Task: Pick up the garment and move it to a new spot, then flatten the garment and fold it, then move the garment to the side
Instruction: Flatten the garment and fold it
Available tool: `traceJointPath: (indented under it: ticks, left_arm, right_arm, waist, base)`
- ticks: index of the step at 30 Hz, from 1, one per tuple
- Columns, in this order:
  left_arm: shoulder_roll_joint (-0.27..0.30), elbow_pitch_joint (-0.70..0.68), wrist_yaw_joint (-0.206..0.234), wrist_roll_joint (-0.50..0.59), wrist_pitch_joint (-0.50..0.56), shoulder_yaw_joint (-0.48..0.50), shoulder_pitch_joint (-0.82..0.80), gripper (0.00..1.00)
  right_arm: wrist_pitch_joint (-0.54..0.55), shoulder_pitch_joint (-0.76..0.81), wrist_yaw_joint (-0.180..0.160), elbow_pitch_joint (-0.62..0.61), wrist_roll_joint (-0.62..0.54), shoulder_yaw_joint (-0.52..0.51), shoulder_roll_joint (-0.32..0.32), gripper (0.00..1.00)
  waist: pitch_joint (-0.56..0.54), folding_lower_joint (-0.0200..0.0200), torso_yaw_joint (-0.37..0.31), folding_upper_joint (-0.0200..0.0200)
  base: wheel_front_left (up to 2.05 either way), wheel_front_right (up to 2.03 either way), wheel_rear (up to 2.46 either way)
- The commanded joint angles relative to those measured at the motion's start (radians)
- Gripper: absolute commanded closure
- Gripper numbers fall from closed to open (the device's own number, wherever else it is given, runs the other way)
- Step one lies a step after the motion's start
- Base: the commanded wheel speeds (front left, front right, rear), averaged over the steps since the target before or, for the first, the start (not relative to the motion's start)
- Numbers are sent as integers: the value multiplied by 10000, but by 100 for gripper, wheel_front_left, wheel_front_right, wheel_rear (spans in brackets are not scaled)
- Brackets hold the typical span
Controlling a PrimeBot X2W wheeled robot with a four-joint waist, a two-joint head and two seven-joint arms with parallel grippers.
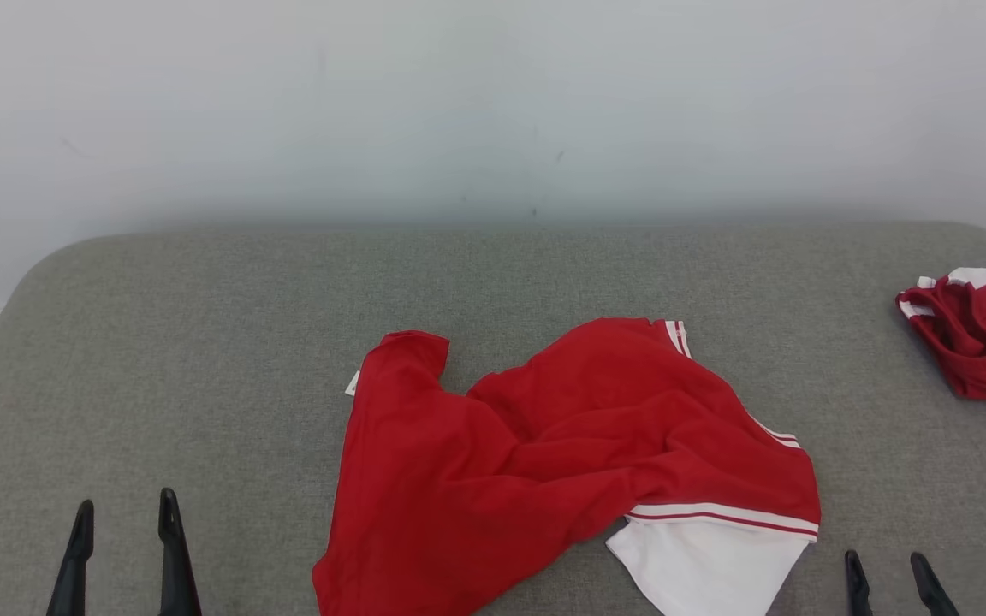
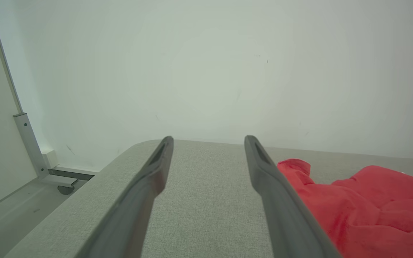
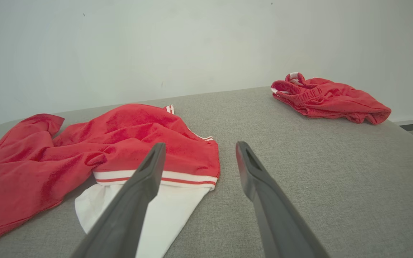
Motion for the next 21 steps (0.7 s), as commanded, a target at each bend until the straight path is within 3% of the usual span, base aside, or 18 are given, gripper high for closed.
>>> traceJointPath:
  ticks: [1, 10, 21]
  left_arm:
    - [-178, 6, -155, 213, -27, 142, 205, 0]
    - [-710, 185, -700, 797, -29, 581, 223, 0]
    - [-966, 624, -1320, 1268, -29, 564, -47, 0]
  right_arm:
    - [0, 169, -21, 75, 33, -40, 66, 0]
    - [5, 23, -21, 989, 239, 465, -117, 0]
    - [851, -780, -21, 2493, 336, 951, -60, 0]
  waist:
    - [-30, 1, 30, 0]
    - [-47, 1, 141, 0]
    - [25, 1, 513, 0]
  base:
    - [0, 0, 0]
    - [0, 0, 0]
    - [0, 0, 0]
